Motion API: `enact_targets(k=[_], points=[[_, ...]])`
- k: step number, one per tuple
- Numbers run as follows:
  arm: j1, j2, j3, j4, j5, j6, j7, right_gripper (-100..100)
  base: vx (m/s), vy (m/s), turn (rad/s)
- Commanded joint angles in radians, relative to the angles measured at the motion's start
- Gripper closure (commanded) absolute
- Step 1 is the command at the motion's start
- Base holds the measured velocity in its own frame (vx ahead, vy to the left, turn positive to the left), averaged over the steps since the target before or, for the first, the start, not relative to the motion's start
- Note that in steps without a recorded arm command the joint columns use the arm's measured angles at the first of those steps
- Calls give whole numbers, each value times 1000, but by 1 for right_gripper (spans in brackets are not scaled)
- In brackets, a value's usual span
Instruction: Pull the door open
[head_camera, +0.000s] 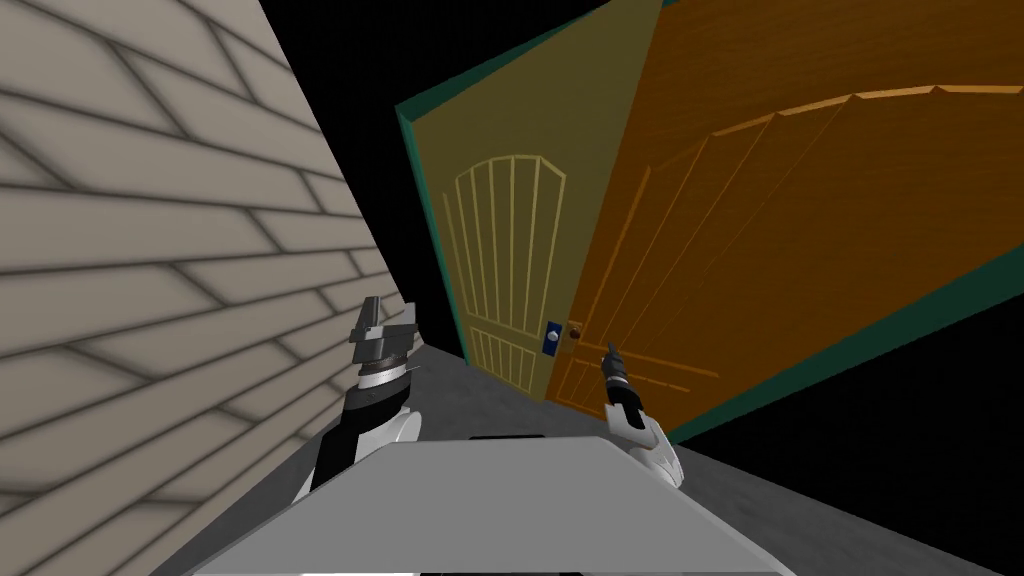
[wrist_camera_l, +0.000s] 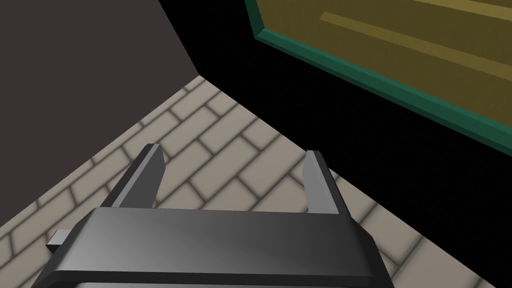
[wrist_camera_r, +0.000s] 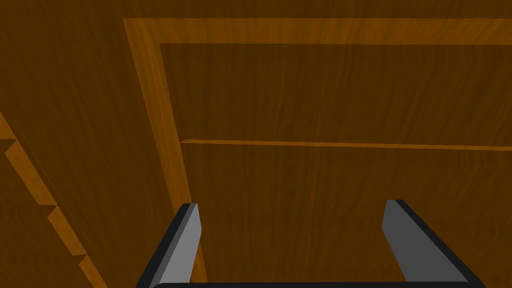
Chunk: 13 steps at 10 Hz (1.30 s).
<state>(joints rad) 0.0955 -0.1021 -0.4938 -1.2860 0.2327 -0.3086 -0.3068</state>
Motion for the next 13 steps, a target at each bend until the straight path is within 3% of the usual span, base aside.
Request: enact_targets(k=[1,3,4,5,10,12,13], points=[[-13,18,27,-14,3,0,-1,-100,198,-17,153],[-36,37,59,-16,7,-5,-1,-100,172,55,162],[-19,40,51,-31,7,-1,2,-100,66,55,29],[-19,40,51,-31,7,-1,2,100,-5,-10,-29],[-19,40,51,-31,7,-1,2,100,-12,-7,7],[9,15,22,-25,3,6,-2,100,-184,-52,-153],[18,13,34,-35,1,5,-9,-100,-201,18,-47]])
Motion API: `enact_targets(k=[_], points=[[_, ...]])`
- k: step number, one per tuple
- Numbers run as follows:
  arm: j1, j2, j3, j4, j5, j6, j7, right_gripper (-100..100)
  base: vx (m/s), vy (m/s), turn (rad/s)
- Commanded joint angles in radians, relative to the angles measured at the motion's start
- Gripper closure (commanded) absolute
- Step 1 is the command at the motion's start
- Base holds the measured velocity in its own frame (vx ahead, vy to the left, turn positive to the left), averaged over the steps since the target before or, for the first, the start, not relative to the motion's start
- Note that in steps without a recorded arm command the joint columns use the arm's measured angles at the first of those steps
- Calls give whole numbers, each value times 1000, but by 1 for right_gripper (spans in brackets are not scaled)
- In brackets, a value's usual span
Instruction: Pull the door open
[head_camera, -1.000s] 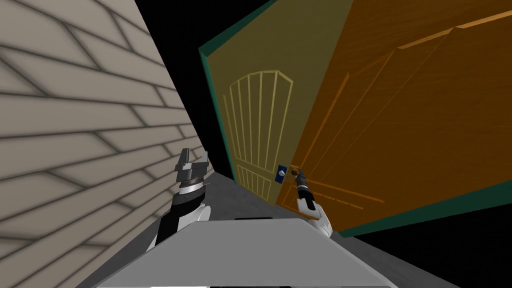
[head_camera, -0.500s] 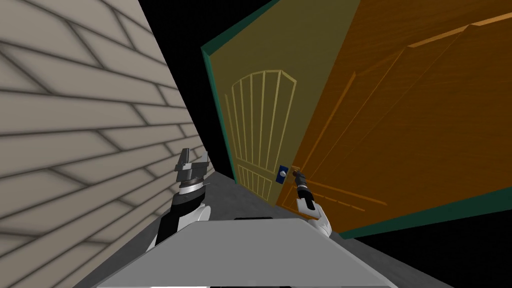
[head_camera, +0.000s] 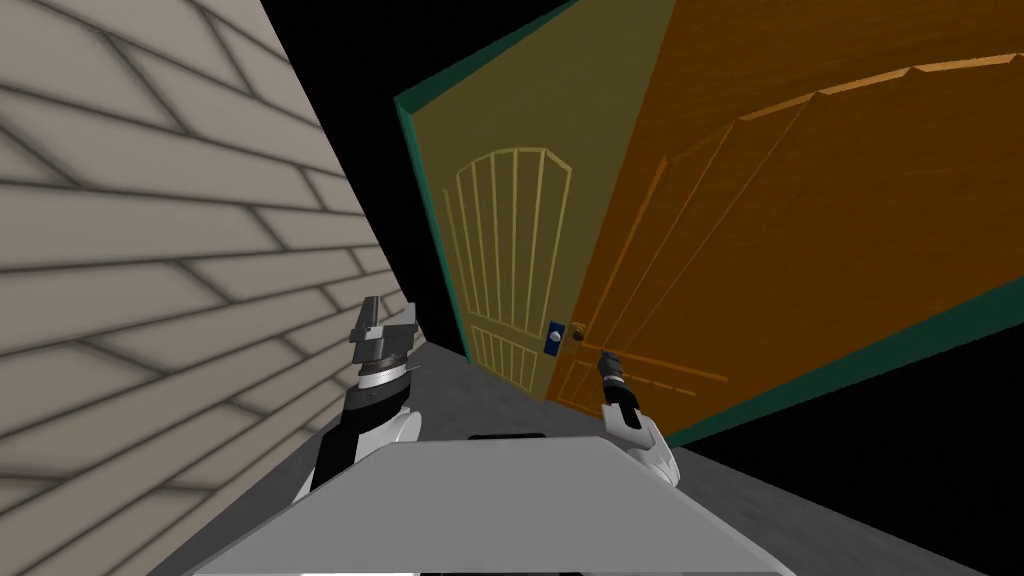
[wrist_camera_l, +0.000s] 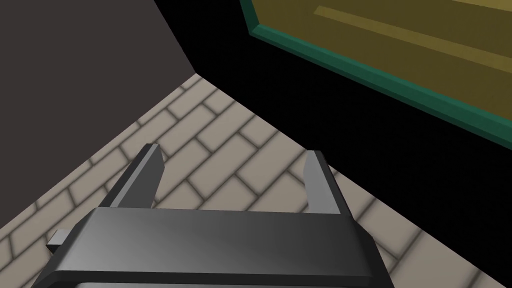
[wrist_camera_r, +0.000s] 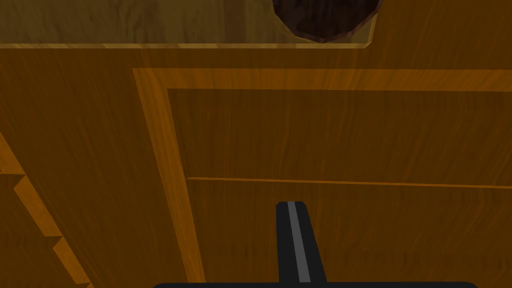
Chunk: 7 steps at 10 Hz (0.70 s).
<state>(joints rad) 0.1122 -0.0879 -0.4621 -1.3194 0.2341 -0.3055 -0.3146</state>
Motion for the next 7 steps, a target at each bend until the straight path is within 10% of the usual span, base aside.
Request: enact_targets(k=[1,7], points=[[3,-2,6,-3,0,3,-3,-100,-173,52,-1],[-21,17,66,-21,5,9,-13,-100,-156,99,56]])
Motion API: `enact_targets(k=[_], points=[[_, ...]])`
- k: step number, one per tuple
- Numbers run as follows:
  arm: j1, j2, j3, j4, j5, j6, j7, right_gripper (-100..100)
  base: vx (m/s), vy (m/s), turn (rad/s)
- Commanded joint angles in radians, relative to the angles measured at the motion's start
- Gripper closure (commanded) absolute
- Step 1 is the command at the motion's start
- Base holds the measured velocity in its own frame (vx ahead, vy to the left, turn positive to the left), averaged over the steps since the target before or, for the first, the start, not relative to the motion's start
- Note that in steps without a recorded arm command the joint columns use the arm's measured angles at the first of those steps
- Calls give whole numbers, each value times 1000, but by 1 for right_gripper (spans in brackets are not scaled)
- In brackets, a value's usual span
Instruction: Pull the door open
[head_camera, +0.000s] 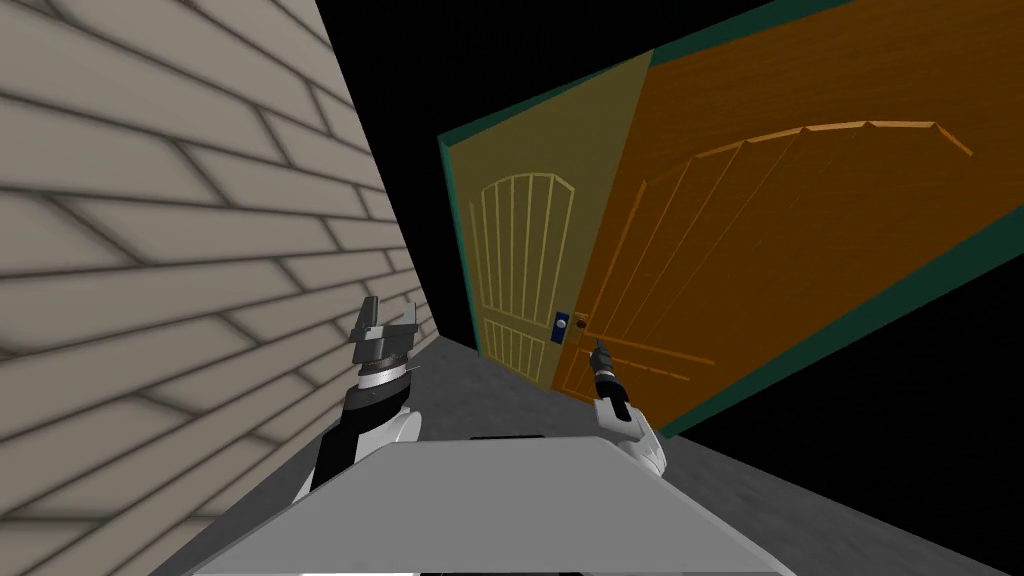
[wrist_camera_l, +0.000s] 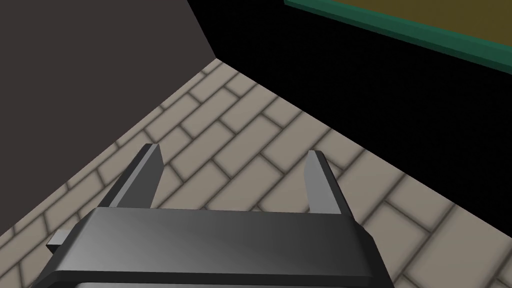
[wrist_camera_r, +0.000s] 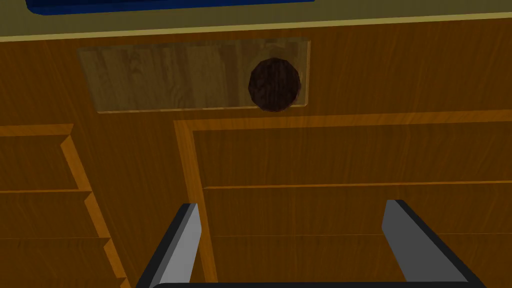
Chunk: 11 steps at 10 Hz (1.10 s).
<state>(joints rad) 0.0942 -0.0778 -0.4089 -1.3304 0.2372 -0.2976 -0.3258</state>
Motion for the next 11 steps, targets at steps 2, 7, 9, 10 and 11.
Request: enact_targets(k=[2,7,9,10,11], points=[[18,-14,-25,6,-4,3,1,-100,-32,17,-88],[50,-55,-103,30,-17,7,10,-100,-1,-69,-111],[44,-55,-107,35,-18,5,13,-100,166,-81,-18],[35,-51,-101,37,-18,3,15,-100,157,-88,59],[26,-45,-92,37,-17,1,16,-100,175,-75,83]])
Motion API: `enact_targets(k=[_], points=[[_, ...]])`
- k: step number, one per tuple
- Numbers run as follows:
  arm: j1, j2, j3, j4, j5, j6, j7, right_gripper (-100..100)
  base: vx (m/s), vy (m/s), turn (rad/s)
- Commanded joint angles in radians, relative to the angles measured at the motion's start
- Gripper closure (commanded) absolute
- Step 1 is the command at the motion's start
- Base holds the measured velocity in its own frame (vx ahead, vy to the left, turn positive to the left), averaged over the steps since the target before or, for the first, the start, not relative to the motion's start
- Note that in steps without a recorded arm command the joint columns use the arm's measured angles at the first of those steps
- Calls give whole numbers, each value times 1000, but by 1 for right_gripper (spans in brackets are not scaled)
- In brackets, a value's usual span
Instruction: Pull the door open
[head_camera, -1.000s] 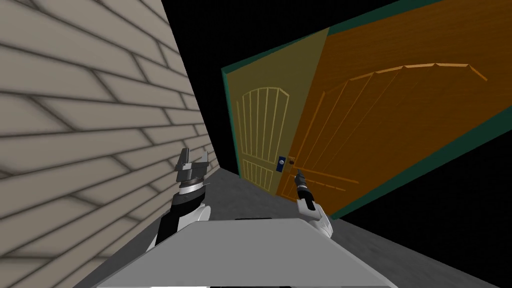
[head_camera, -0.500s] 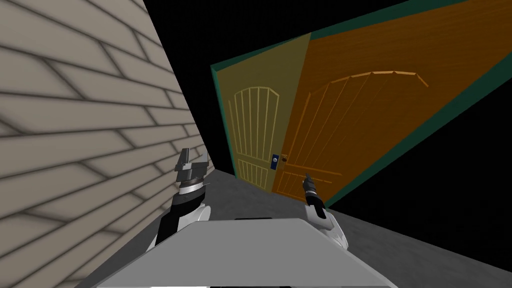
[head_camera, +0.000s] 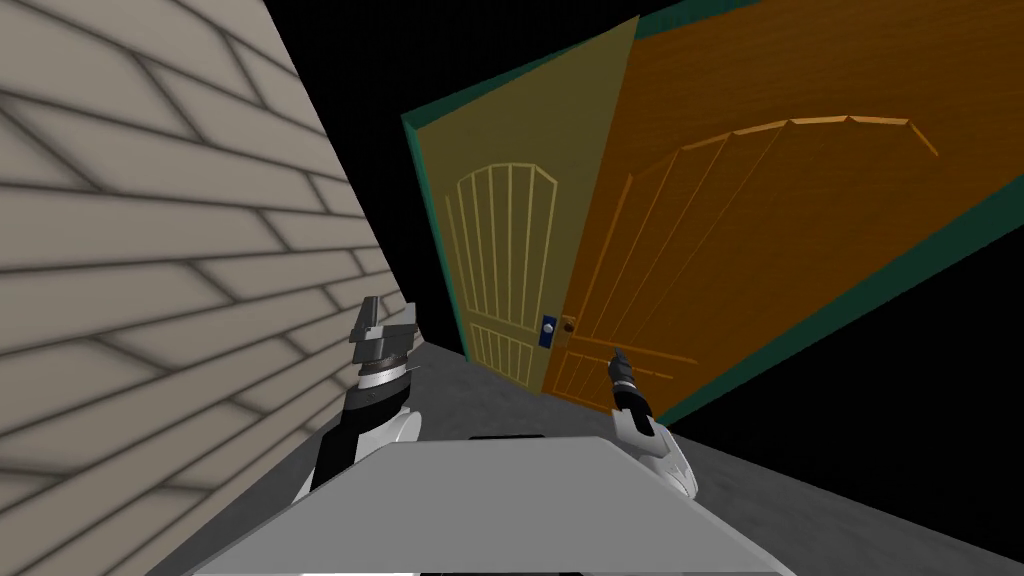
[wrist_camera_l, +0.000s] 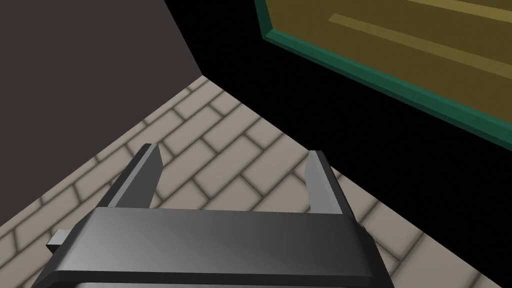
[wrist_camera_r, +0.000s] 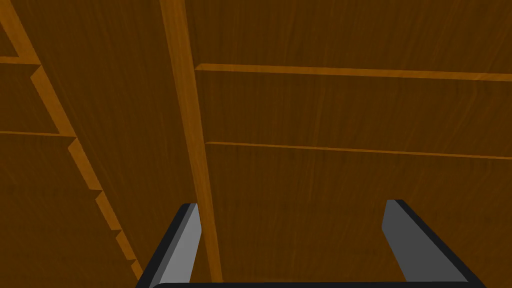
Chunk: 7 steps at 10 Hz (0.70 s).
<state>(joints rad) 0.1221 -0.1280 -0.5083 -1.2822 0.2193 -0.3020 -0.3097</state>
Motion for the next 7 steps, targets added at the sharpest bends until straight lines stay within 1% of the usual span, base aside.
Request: enact_targets(k=[1,2,4,5,6,7], points=[[-13,14,20,-12,2,3,0,-100,221,-54,114],[-28,24,37,-13,4,-1,0,-100,245,-1,152],[-55,45,73,-17,8,-7,1,-100,251,84,198],[-38,50,66,-39,10,4,4,-100,108,49,30],[-38,50,66,-39,10,4,4,100,-11,-5,-27],[-38,50,66,-39,10,4,4,100,-35,-21,1]])
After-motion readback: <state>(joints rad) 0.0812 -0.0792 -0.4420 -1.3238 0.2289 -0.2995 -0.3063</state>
